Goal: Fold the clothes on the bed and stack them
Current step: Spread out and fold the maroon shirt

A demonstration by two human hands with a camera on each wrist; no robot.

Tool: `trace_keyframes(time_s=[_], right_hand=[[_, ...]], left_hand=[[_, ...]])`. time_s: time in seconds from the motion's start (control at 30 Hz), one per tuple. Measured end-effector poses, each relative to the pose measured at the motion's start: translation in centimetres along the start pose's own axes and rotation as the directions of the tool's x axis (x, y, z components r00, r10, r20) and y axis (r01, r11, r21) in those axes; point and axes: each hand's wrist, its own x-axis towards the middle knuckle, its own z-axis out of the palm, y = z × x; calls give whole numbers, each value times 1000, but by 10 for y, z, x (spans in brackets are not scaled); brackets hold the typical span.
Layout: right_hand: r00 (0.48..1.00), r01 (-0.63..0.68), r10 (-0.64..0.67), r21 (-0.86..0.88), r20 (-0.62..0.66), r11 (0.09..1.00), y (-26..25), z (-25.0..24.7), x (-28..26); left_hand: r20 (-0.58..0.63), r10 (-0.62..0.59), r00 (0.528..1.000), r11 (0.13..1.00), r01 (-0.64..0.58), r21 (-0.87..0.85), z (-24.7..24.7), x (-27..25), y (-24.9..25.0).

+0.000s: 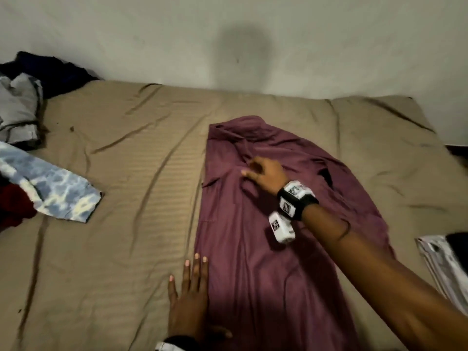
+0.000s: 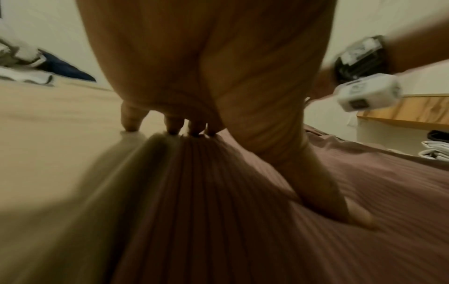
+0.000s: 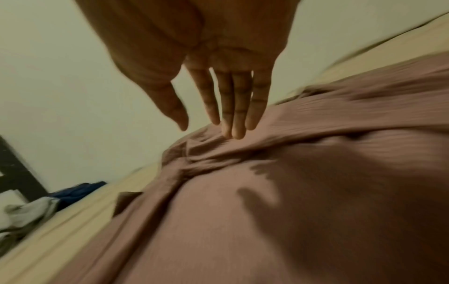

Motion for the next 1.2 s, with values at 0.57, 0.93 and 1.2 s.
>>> trace_keyframes(time_s=[0.57, 0.93, 1.2], right_hand=[[715, -698, 661, -171, -229, 696, 258, -121, -202], [678, -557, 534, 121, -505, 822, 253, -142, -221], [530, -606, 817, 574, -225, 551, 273, -146, -217]], left_hand=[[167, 4, 986, 983, -34, 178, -47, -23, 62], [109, 22, 994, 993, -35, 115, -41, -21, 54], [96, 42, 994, 996, -49, 70, -40, -21, 52]])
